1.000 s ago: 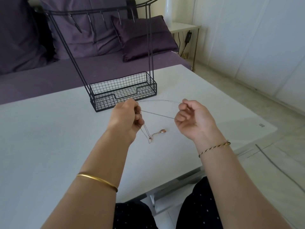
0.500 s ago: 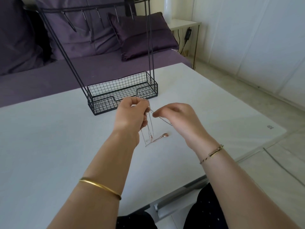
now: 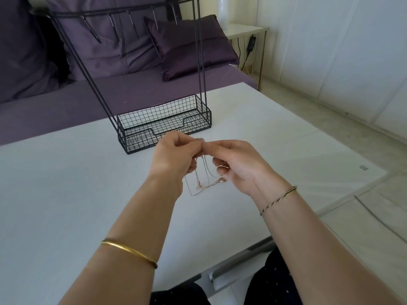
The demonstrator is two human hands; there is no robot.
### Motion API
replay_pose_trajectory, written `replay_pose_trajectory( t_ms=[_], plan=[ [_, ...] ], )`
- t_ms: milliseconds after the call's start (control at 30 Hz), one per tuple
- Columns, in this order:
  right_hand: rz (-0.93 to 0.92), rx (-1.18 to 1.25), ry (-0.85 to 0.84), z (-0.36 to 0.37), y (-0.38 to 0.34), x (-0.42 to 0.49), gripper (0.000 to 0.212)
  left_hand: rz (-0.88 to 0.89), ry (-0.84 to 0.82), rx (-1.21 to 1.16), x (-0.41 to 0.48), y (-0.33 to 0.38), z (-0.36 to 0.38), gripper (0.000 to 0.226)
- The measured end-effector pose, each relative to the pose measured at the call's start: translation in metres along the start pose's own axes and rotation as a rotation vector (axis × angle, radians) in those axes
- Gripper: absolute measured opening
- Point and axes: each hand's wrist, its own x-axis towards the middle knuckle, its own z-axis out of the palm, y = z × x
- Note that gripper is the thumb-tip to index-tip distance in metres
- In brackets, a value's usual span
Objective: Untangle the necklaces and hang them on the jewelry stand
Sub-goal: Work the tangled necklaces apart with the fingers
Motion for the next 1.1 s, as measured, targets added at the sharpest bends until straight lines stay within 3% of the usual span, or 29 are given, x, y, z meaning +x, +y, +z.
replay_pose_trajectory(
  t_ms=[300, 467, 700, 1100],
  plan=[
    [-0.007, -0.009, -0.048, 0.004, 0.001, -0.002, 0.005, -0.020, 0.049, -0.022, -0.001, 0.002, -0.003, 0.016],
    [-0.019, 0.015, -0.049, 0.003, 0.000, -0.002, 0.017, -0.062, 0.062, -0.040, -0.001, 0.003, 0.001, 0.021],
    [-0.010, 0.006, -0.024, 0.000, -0.002, 0.000, 0.006, -0.099, -0.002, -0.026, -0.003, 0.005, 0.002, 0.014],
    [-0.085, -0.076, 0.166, -0.016, -0.007, 0.008, 0.011, 0.161, 0.028, 0.501, -0.001, -0.002, 0.003, 0.009]
  ],
)
